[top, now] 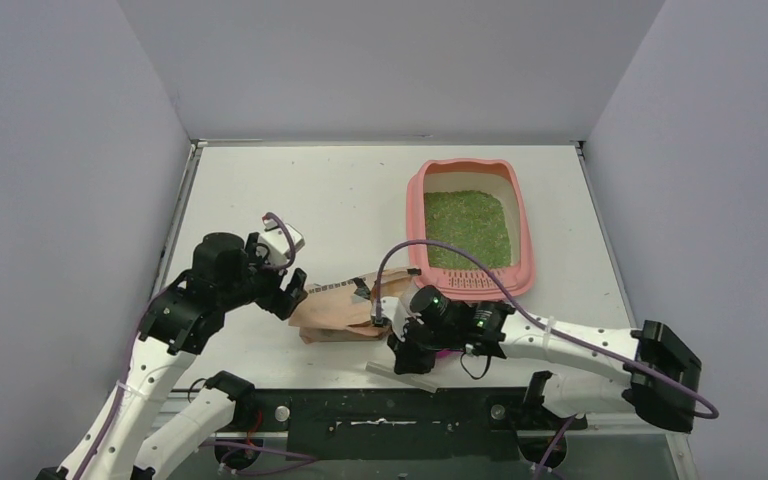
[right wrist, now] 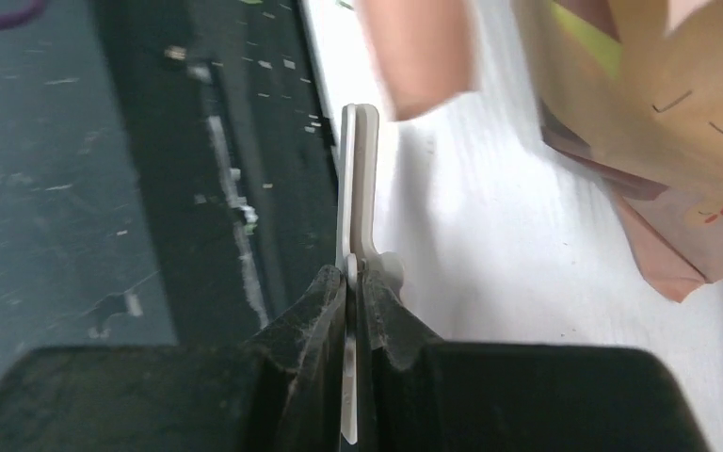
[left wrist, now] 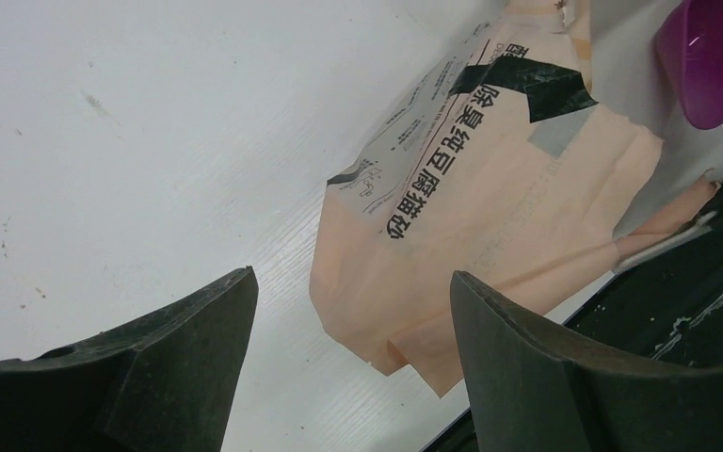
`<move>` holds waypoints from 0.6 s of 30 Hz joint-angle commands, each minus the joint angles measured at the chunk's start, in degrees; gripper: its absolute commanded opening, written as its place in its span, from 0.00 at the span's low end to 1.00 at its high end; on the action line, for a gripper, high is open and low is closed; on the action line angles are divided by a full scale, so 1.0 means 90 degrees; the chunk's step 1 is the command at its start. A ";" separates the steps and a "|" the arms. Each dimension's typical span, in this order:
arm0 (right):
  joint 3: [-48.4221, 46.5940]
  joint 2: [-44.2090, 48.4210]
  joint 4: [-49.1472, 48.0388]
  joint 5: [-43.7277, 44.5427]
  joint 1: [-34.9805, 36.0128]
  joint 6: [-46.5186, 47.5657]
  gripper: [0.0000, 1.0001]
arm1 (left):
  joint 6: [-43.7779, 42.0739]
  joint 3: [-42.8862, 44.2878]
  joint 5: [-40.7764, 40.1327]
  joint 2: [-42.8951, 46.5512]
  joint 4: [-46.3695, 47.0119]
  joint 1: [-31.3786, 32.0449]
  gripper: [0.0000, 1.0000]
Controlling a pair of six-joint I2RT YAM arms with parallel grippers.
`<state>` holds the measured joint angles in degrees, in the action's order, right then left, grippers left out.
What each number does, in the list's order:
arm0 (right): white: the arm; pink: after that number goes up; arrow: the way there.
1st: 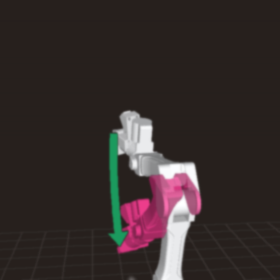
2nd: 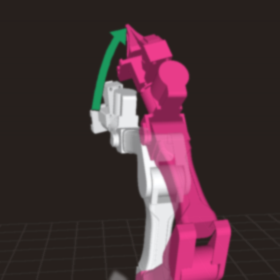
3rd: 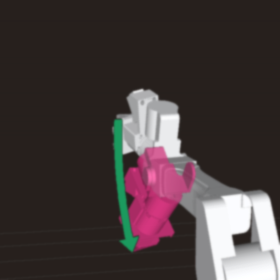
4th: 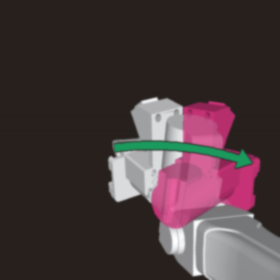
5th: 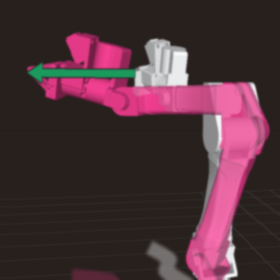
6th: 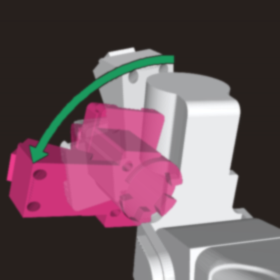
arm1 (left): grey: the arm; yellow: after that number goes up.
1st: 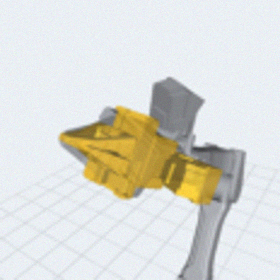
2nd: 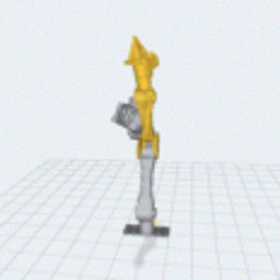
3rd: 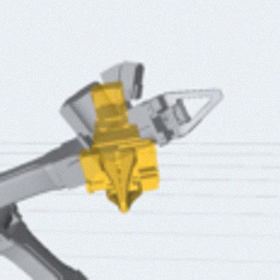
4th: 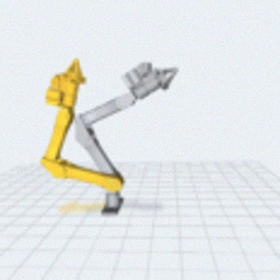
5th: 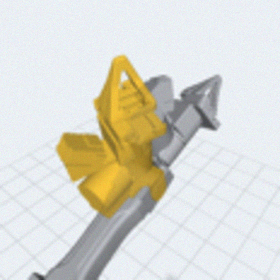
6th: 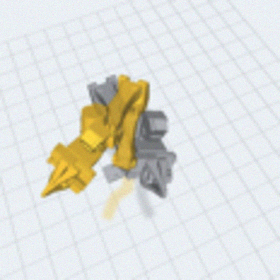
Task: Fill the litter box with clean litter
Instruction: Pick up the clamp at the center of the board.
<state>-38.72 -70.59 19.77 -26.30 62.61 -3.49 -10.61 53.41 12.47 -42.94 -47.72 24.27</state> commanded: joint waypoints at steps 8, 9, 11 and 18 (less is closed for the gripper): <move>-0.0934 0.2798 0.0379 -0.1323 -0.0002 0.0333 0.00 | 0.0760 0.0702 0.0338 -0.0107 0.0848 -0.0021 0.78; -0.1058 0.2972 0.0410 -0.0944 -0.0004 0.0455 0.00 | 0.0776 0.0729 0.0479 -0.0116 0.0902 -0.0021 0.78; -0.1286 0.3199 0.0409 0.0021 -0.0016 0.0621 0.00 | 0.0844 0.0806 0.0849 -0.0139 0.1071 -0.0021 0.78; -0.2045 0.2269 0.0322 0.1943 -0.0351 0.0774 0.00 | 0.1855 0.1123 0.1708 -0.0352 0.2242 -0.0021 0.79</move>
<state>-53.63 -43.46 24.53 -20.69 61.80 2.02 -0.51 59.92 21.56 -45.28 -39.03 24.27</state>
